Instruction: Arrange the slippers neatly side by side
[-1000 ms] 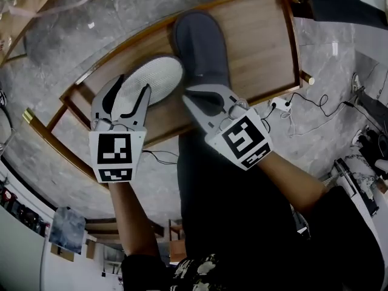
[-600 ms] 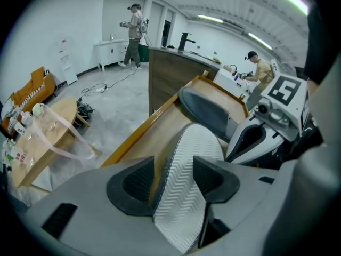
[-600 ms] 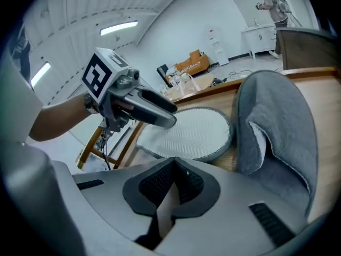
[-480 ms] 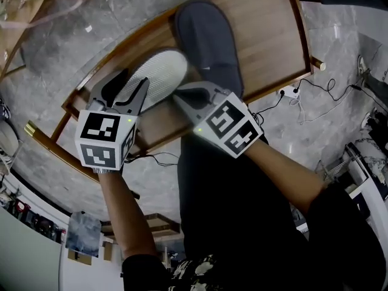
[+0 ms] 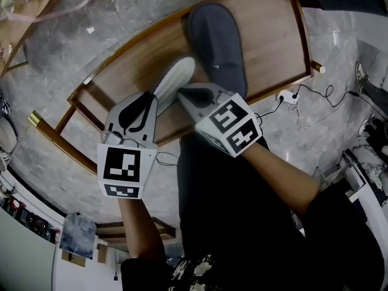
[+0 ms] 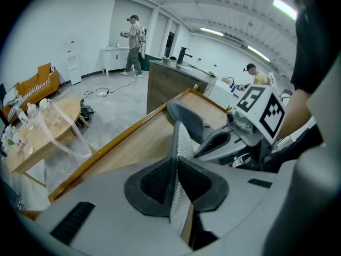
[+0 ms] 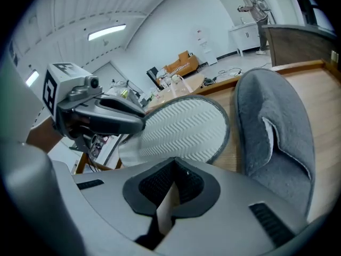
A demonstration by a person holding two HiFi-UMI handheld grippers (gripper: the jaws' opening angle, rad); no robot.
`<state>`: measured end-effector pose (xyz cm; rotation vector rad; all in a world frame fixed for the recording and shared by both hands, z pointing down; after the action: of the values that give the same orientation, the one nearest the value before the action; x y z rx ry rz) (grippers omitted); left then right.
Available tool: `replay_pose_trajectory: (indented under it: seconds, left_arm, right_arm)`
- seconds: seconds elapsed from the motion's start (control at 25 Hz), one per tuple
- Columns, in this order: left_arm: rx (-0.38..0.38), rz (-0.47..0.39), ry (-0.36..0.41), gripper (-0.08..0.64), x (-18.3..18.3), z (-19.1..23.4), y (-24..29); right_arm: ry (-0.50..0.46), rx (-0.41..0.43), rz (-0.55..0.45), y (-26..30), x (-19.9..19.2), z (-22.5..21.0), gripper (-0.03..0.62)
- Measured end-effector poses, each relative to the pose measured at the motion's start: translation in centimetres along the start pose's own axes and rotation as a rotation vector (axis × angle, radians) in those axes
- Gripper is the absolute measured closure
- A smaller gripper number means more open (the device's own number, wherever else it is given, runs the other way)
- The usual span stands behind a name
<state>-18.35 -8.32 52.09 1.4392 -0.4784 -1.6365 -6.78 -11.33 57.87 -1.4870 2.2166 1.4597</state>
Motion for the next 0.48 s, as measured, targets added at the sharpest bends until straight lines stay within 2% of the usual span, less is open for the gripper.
replay_pose_trajectory:
  seconds: [0.12, 0.24, 0.32, 0.48]
  left_arm:
    - [-0.014, -0.075, -0.138, 0.528, -0.3, -1.5, -1.4]
    - [0.009, -0.16, -0.273, 0.529, -0.7, -2.4, -1.8]
    - [0.037, -0.21, -0.327, 0.529, -0.7, -2.7, -1.8]
    - [0.039, -0.314, -0.423, 0.528, -0.3, -3.5, -1.1]
  right_arm:
    - [-0.001, -0.007, -0.025, 0.0, 0.5, 0.5, 0.592]
    - [0.031, -0.02, -0.07, 0.1, 1.3, 0.3, 0.592]
    - [0.023, -0.016, -0.084, 0.4, 2.0, 0.1, 0.593]
    - [-0.03, 0.018, -0.101, 0.8, 3.6, -0.2, 0.593]
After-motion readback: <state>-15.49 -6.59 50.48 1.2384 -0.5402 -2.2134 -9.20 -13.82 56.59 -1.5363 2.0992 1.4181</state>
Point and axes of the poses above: the fingertips, and each gripper's own axes: y forward along the fingers, z to its left, x out of its top, the point moved 6 cm from there along -y, backward along the fingers, and after that the axes turned 6 degrees about -z, right-handed, at the moved point
